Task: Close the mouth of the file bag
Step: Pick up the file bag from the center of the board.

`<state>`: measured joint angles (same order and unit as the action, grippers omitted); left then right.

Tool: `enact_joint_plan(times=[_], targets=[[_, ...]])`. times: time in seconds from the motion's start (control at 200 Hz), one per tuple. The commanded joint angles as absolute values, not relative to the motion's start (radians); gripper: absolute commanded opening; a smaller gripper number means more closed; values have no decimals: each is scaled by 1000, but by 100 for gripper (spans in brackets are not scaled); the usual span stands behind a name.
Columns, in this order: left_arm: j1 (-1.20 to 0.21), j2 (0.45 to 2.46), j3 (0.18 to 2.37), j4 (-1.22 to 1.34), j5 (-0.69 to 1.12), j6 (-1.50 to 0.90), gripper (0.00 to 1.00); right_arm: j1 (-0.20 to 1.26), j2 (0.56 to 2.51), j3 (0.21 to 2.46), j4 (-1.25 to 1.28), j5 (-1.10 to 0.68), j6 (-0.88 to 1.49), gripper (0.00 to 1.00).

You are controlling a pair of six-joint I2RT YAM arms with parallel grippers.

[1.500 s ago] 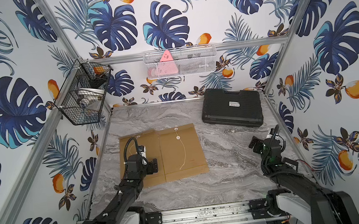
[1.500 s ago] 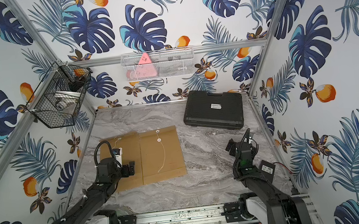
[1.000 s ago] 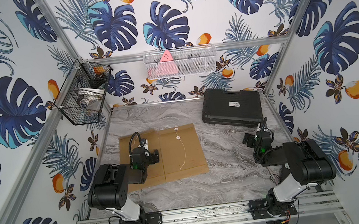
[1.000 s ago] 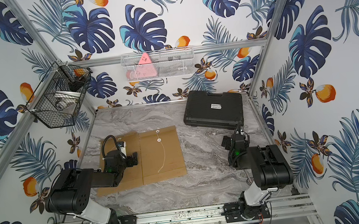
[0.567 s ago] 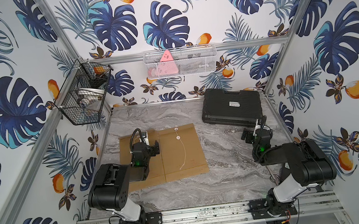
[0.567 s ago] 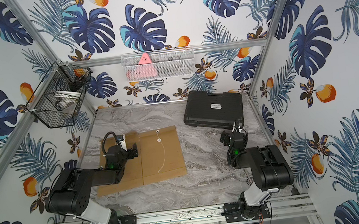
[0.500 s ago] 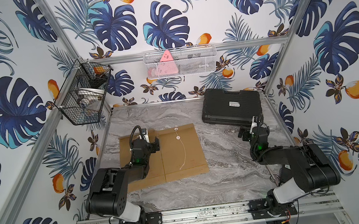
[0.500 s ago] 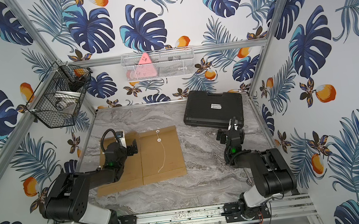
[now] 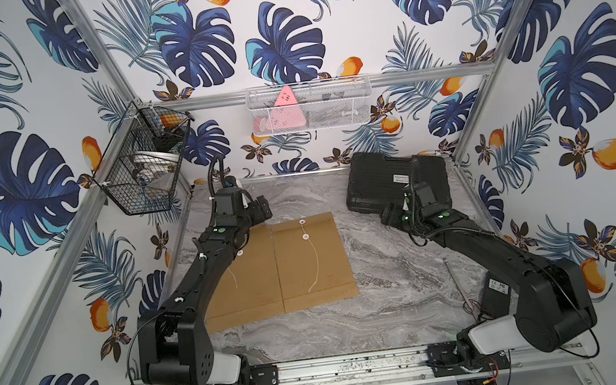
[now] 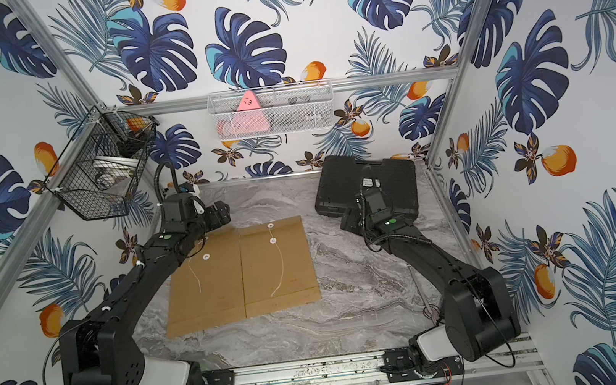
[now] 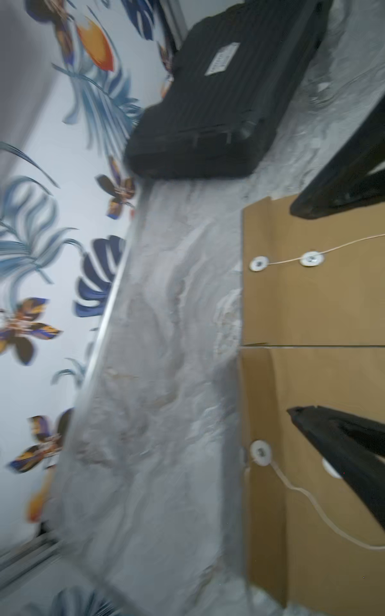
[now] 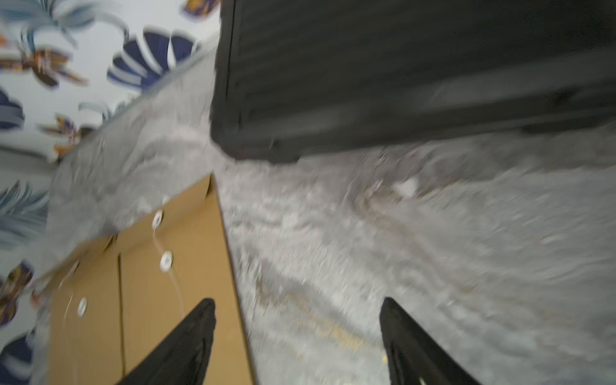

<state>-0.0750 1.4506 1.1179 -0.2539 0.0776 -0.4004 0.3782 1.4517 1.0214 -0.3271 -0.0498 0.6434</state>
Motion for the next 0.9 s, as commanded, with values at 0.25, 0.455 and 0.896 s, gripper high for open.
enact_joint_plan(times=[0.25,0.455,0.896], targets=[[-161,1489,958,-287,290,-597,94,525,1779,1206,-496,-262,819,49],[-169,1531,887,-235,331,-610,89,554,1894,1270,-514,-289,852,44],[-184,1650,783,-136,420,-645,73,555,2000,1227,-348,-553,846,42]])
